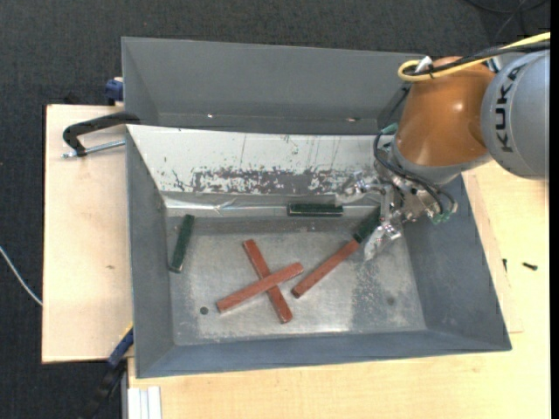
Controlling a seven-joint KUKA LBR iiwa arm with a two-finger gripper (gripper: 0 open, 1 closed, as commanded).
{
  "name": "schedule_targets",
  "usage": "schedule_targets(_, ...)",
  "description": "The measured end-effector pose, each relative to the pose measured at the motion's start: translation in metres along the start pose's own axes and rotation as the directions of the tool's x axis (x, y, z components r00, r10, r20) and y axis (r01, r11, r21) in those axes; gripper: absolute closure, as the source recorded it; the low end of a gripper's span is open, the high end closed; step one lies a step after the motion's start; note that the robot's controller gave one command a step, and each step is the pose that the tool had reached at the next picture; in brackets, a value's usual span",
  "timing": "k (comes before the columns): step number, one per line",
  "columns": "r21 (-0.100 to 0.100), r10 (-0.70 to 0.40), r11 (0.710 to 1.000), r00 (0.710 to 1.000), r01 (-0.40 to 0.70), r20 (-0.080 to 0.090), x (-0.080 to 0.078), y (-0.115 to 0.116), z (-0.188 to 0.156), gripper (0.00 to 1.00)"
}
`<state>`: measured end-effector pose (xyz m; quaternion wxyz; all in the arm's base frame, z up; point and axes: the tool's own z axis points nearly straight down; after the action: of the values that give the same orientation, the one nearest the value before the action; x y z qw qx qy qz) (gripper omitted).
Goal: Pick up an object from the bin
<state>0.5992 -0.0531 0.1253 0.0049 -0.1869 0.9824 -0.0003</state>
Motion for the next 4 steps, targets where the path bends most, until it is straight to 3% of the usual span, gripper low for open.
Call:
schedule_targets(1,0.003,0.115,0.993,0.993,-0.115,0.000,0.010,-0.034,0.051,0.00)
schedule_targets(2,-0.004,0.192,0.981,0.981,-0.192,-0.002,0.022,-0.059,0.050,1.00)
schedule_targets(4,-0.004,0.192,0.981,0.981,-0.192,-0.001,0.021,-0.058,0.049,1.00)
